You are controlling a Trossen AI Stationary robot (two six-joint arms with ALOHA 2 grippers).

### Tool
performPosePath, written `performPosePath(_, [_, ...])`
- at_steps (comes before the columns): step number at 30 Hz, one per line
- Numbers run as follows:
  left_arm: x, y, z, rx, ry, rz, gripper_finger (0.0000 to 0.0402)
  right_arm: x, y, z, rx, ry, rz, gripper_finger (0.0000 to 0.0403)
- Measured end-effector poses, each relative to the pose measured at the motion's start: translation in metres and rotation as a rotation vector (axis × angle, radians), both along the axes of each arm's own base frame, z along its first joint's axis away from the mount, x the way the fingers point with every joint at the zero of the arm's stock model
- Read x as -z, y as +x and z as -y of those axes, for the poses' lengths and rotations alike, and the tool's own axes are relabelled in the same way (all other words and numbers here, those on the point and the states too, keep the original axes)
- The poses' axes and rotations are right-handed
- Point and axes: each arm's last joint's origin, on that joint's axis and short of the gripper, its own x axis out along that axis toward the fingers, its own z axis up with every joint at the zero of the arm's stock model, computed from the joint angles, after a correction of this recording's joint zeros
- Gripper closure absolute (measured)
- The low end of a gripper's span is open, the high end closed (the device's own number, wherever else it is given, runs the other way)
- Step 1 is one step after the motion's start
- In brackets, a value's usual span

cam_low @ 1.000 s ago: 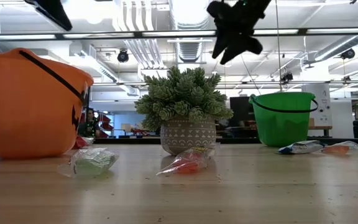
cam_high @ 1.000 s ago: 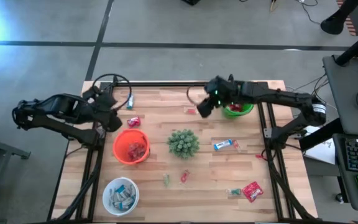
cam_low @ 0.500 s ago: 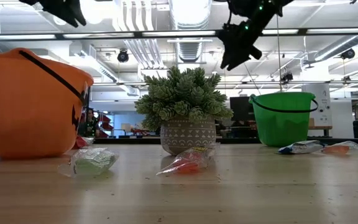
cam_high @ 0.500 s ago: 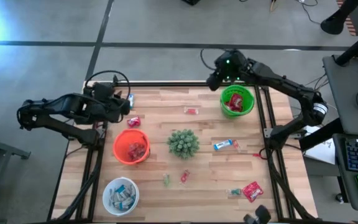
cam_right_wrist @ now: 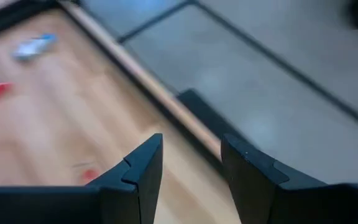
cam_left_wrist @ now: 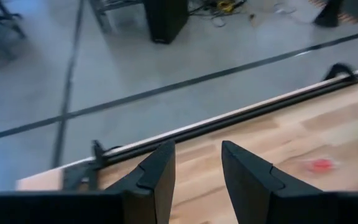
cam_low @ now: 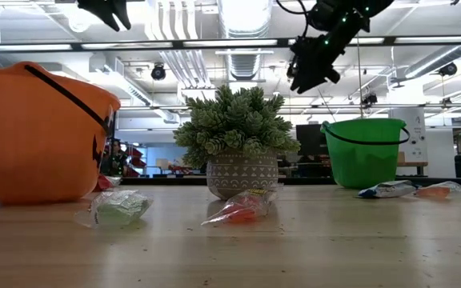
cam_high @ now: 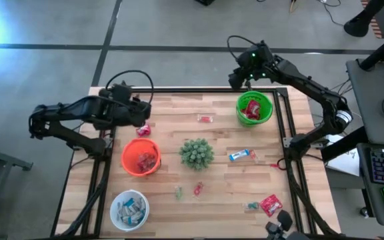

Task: Sort candy
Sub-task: Put the orange gummy into the orange bucket

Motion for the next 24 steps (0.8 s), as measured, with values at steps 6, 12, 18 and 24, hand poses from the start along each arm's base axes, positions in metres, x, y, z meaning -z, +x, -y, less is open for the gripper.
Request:
performPosePath(6, [-0.01,-0.009,-0.009,-0.052,0.001,-0.125,0.0288,-0.011,-0.002,-0.01,-0.051,0.089,0.072,0.025])
performPosePath(12, [-0.019,-0.029,-0.013,-0.003,0.032,-0.195,0.0288,-0.043,-0.001,-0.034,-0.059,0.186,0.049,0.025])
performPosePath(18, [-0.021,-0.056,-0.012,0.029,0.044,-0.199,0.0288,-0.051,-0.007,-0.063,-0.083,0.351,-0.107,0.025])
performPosePath(24, [-0.012,-0.082,-0.01,0.069,0.023,-0.209,0.0288,-0.035,0.0,-0.081,-0.076,0.47,-0.189,0.025])
